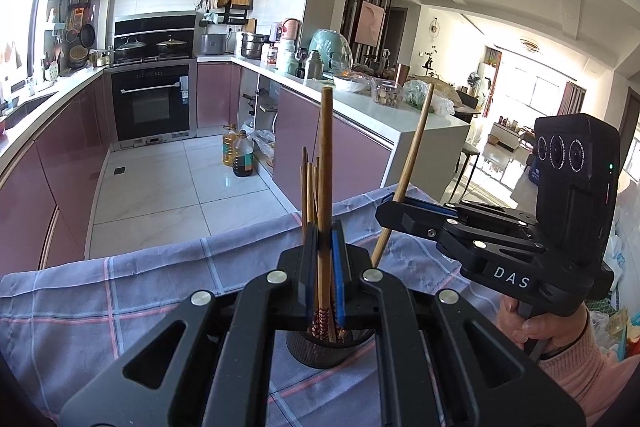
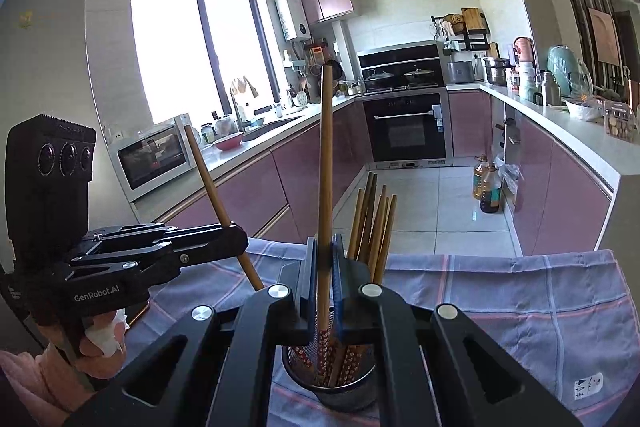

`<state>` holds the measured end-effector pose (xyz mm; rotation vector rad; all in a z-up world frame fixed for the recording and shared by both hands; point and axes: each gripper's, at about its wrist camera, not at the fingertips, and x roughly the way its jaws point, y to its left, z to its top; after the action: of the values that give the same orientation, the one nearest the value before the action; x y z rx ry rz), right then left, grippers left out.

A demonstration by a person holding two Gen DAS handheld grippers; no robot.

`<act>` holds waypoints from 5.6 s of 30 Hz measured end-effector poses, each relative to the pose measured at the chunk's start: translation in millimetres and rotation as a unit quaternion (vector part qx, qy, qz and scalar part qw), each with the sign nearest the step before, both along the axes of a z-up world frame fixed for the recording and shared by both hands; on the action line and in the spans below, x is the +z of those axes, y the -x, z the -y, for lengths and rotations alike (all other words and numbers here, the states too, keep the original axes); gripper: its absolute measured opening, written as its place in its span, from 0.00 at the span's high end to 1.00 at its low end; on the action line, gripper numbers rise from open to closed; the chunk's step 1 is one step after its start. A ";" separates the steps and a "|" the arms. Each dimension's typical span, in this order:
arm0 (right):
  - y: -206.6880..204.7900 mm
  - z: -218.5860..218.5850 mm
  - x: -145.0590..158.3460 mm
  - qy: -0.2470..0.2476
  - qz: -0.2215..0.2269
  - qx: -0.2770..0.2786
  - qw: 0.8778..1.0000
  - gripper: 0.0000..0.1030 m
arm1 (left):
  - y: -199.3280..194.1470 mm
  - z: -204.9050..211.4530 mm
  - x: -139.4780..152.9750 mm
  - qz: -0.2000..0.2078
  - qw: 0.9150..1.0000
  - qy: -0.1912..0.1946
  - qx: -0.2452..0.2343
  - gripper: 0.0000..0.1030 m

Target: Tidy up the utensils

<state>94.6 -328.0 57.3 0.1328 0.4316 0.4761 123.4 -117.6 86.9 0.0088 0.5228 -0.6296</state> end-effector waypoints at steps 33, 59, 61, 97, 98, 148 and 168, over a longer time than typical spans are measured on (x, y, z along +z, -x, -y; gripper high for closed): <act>-7.4 2.0 -15.4 -0.002 -0.017 0.004 1.000 0.94 | -4.6 3.8 -9.5 -0.009 1.000 -0.011 -0.001 0.93; -11.6 0.3 -26.2 -0.003 -0.036 0.003 0.999 0.94 | -8.3 17.7 -22.1 -0.029 0.999 -0.025 -0.005 0.93; -11.7 -0.8 -26.5 -0.003 -0.037 0.003 0.999 0.94 | -8.0 18.7 -22.5 -0.029 0.999 -0.026 -0.006 0.93; -23.3 -4.7 -48.3 0.002 -0.063 0.005 0.998 0.94 | -19.8 30.5 -43.7 -0.044 0.998 -0.047 -0.007 0.93; -24.0 -4.8 -48.4 0.002 -0.063 0.005 0.998 0.94 | -21.0 30.2 -44.1 -0.045 0.998 -0.046 -0.007 0.93; -42.7 -0.7 -57.9 0.002 -0.078 0.000 0.997 0.93 | -49.7 30.7 -57.0 -0.056 0.997 -0.048 0.009 0.92; -46.8 -0.6 -58.8 0.003 -0.081 -0.003 0.997 0.93 | -53.8 32.2 -62.2 -0.064 0.997 -0.050 0.017 0.92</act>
<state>141.4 -327.4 -1.5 0.1680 0.5909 0.4597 177.3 -149.8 24.7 0.0540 0.6761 -0.5721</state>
